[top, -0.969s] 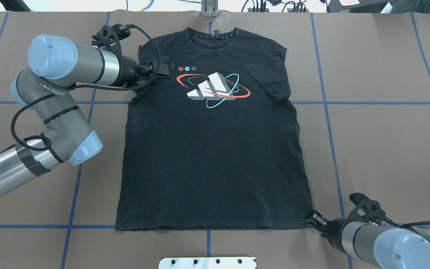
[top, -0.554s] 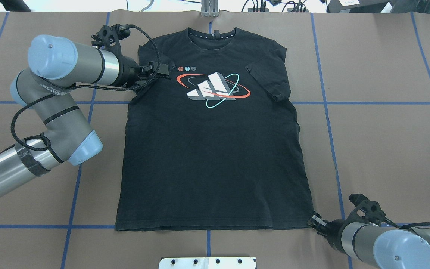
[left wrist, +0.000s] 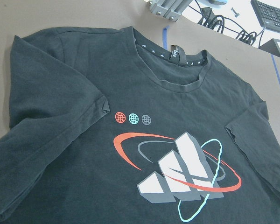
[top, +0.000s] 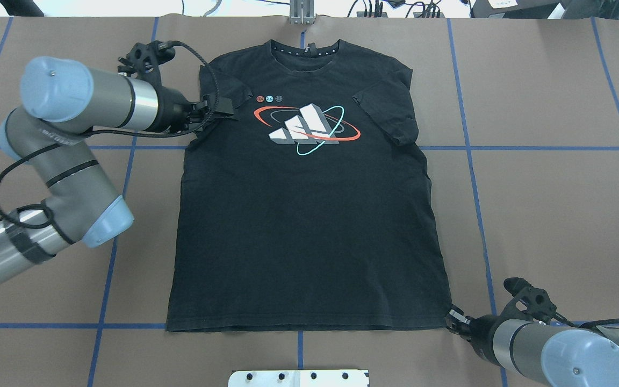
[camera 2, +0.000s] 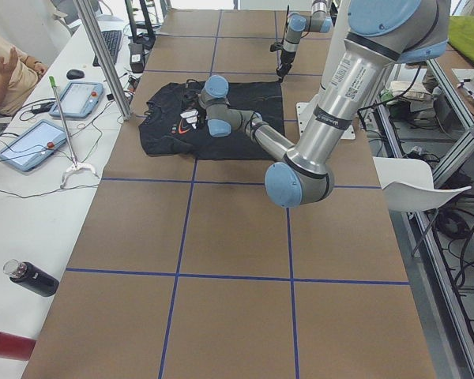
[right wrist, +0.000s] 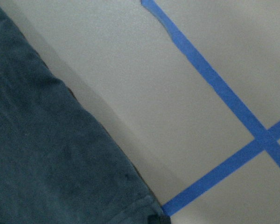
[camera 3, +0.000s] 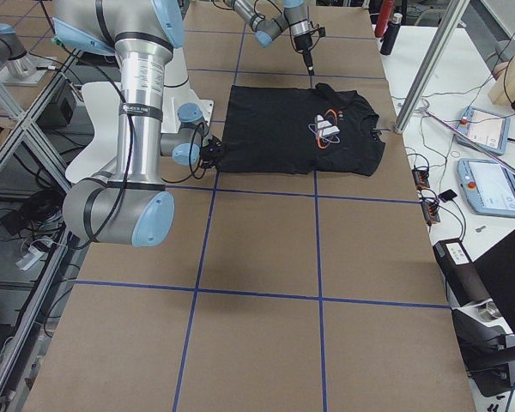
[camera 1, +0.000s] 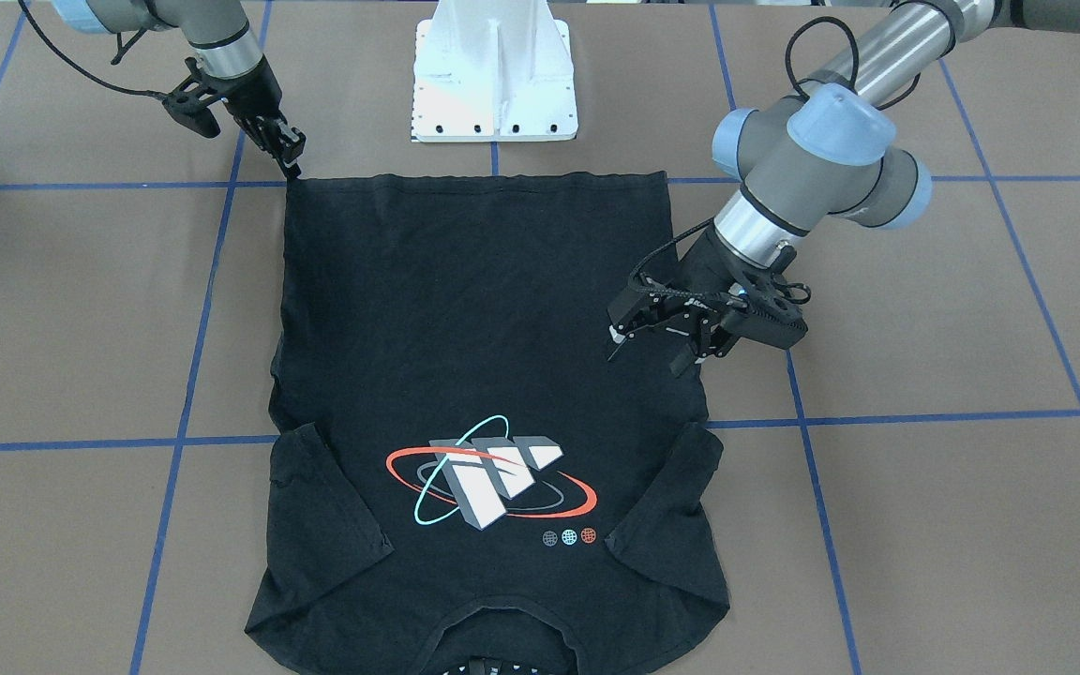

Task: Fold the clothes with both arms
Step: 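Move the left gripper down to the other bottom hem corner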

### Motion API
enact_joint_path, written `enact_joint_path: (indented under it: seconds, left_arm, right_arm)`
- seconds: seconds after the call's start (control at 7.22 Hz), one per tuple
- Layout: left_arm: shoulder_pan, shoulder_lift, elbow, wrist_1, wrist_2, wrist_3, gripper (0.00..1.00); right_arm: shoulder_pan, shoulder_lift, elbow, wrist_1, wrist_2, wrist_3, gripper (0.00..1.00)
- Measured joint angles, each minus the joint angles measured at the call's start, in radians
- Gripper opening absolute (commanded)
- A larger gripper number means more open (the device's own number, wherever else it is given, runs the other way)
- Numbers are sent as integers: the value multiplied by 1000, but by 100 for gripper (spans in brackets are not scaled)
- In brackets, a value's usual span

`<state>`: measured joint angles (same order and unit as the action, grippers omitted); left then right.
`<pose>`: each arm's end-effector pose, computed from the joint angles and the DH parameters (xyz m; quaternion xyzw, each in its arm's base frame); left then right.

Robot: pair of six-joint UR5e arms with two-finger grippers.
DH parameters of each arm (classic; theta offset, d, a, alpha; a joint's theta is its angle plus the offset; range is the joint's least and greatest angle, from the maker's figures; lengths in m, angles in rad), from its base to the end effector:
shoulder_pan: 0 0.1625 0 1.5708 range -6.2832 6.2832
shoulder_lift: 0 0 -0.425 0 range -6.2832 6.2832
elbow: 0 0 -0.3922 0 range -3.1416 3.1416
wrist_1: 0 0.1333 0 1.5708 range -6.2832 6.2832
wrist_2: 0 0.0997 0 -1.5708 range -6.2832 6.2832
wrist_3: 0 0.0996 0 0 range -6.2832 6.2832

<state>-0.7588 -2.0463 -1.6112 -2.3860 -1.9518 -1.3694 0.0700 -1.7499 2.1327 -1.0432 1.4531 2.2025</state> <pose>0.4049 -0.5165 0.2720 0.1479 0.6066 -0.1001 0.7747 -0.4162 -0.1745 0.4161 -0.0709 -0.4363 0.3324 0.8331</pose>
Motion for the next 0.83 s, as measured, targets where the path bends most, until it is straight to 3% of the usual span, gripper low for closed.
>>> enact_joint_path:
  seconds: [0.14,0.28,0.55,0.83]
  left_arm:
    - [15,76,-83,0,-33,-59,95]
    - [66,177,-183,-1,-8,-119,95]
    - [259,408,-352,1,170,-250,95]
    - [455,526,-393,7,322,-395,89]
  right_arm:
    - [0,-7,14,0,8,-1,0]
    - [2,-12,21,1,20,-3,0]
    - [4,-27,44,3,45,-8,0]
    - [5,-31,54,3,62,-13,0]
